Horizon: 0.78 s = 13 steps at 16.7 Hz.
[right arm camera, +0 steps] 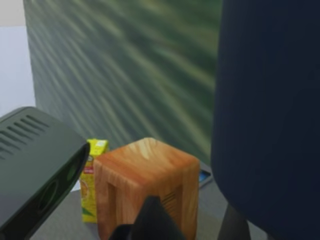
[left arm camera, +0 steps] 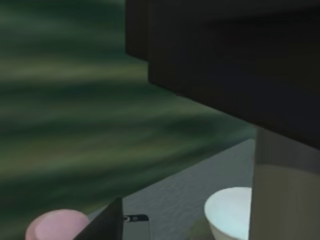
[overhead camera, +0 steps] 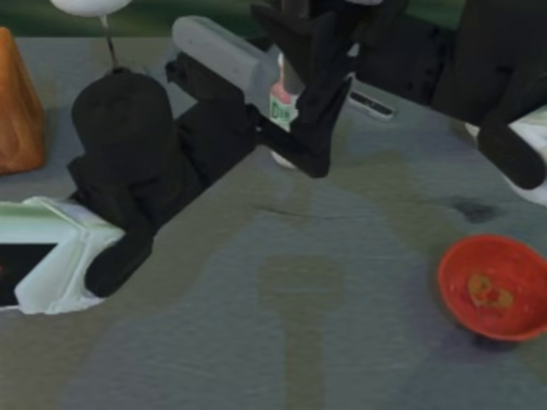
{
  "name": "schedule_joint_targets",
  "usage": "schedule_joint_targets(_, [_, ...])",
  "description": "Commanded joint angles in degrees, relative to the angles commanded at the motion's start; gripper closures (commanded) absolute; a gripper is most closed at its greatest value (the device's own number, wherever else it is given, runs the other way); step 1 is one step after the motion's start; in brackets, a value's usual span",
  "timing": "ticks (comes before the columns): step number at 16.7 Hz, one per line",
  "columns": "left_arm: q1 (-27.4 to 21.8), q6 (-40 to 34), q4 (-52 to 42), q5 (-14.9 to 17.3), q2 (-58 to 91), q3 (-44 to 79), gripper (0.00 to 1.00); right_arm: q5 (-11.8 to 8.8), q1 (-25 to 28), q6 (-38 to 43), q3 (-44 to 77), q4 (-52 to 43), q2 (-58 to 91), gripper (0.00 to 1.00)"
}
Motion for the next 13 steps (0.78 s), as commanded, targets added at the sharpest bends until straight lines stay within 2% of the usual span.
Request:
schedule_joint_targets(4, [0.3,0.0,-0.1,0.2,-0.8,-1.1,0.0,-0.6,-0.6,0.1,-0.3,0.0,-0.5,1.0])
schedule_joint_targets(10, [3.3,-0.1,-1.1,1.9,-13.5,-12.7,0.0,-6.2,-5.8,0.4,-4.5,0.5,-4.4,1.0])
schedule_joint_targets(13, [3.8,-0.1,-1.2,2.3,-15.6,-14.7,0.0,-7.3,-6.9,0.4,-5.3,0.7,-5.2,1.0])
